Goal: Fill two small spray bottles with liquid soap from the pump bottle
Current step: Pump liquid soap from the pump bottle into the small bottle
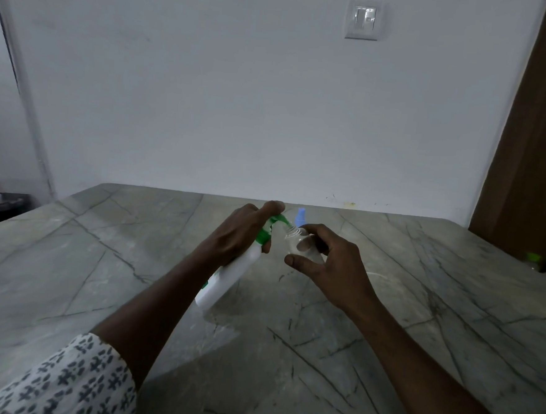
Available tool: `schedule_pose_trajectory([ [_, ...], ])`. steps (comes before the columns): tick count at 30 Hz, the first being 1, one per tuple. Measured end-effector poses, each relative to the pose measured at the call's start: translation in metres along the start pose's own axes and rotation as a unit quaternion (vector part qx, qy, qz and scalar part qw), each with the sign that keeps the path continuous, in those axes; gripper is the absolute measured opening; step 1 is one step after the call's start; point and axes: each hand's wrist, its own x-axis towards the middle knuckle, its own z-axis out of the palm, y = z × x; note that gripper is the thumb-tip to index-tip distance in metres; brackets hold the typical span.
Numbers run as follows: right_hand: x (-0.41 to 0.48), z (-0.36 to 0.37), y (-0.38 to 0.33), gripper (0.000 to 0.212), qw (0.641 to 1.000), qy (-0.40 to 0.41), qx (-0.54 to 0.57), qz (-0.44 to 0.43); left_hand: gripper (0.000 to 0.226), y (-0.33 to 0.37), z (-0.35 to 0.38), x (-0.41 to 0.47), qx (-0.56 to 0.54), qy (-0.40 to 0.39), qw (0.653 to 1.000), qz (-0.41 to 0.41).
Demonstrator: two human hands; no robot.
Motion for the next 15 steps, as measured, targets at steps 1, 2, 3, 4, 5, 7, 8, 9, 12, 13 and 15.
schedule_pose_trajectory([
  [1,0.0001,0.0002,0.0001,0.058,1.0,-0.002,-0.001,0.0,0.071,0.0002,0.0001,0.0,0.001,0.0,1.0,-0.001],
  [2,0.0,0.0004,0.0004,0.058,1.0,-0.004,-0.002,0.0,0.068,0.0004,-0.0001,-0.0001,0.0,0.0,1.0,-0.003],
  [3,0.0,0.0007,0.001,0.057,1.0,-0.006,-0.004,-0.001,0.065,0.0004,-0.0005,0.0,-0.001,0.0,1.0,-0.003],
  [4,-0.0001,0.0009,0.0013,0.056,1.0,-0.009,-0.006,-0.002,0.062,0.0007,-0.0009,0.0,-0.002,0.0,1.0,0.0],
  [5,-0.0003,0.0012,0.0016,0.056,1.0,-0.011,-0.009,-0.002,0.059,0.0011,-0.0012,-0.0001,-0.001,-0.001,1.0,0.002],
  [7,-0.0008,0.002,0.0013,0.055,1.0,-0.016,-0.014,-0.001,0.052,0.0021,-0.0019,-0.0005,0.0,-0.006,1.0,0.004],
  [8,-0.0011,0.0023,0.0009,0.054,1.0,-0.017,-0.015,0.0,0.05,0.002,-0.0022,-0.0007,-0.003,-0.009,1.0,0.005],
  [9,-0.0014,0.0026,0.0004,0.054,1.0,-0.017,-0.015,0.001,0.05,0.001,-0.0024,-0.0005,-0.008,-0.009,1.0,0.007],
  [12,-0.0015,0.0019,-0.0005,0.056,1.0,-0.012,-0.007,0.005,0.066,-0.0027,-0.0019,0.0004,-0.006,0.002,1.0,0.009],
  [13,-0.0014,0.0015,-0.0008,0.056,1.0,-0.01,-0.003,0.005,0.07,-0.0037,-0.0014,0.0007,-0.005,0.006,1.0,0.01],
  [15,-0.0012,0.0016,-0.0014,0.058,1.0,-0.008,0.003,0.006,0.068,-0.0035,-0.0004,0.0,-0.009,0.009,1.0,0.013],
])
